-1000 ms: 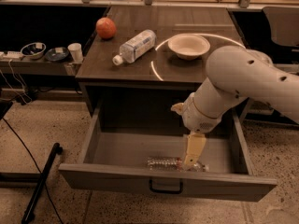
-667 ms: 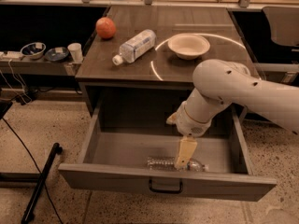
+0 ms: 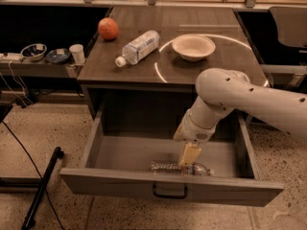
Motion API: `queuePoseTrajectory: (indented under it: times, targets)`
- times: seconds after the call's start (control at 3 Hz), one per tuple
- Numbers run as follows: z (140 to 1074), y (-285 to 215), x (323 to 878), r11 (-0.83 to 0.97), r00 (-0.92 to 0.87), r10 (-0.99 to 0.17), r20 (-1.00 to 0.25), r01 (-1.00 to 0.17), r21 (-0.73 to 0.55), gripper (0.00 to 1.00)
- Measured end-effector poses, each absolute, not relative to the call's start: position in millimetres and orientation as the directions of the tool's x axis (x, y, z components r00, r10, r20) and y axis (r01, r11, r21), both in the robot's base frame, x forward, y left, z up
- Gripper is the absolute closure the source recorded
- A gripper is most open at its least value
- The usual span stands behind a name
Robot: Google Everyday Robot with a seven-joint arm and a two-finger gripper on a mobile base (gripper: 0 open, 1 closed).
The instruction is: Pick water bottle from top drawer and place on counter
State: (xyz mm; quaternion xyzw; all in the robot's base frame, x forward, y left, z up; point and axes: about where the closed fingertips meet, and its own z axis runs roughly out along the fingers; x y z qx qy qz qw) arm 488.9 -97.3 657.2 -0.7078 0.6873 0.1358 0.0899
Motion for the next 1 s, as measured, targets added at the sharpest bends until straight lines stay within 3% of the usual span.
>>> queuePoseTrajectory:
  times: [0.33,0.67,1.0]
  targets:
    - [634,-97,482,-0.043,0.012,-0.948,-0.319,-0.995,0.090,0.43]
    - [621,-94,469,-0.064,0.023,-0.947,-0.322,-0.991,0.116,0.35]
    - [617,-88,459,-0.090,0.045,-0.947,-0.319,-0.988,0.126,0.34]
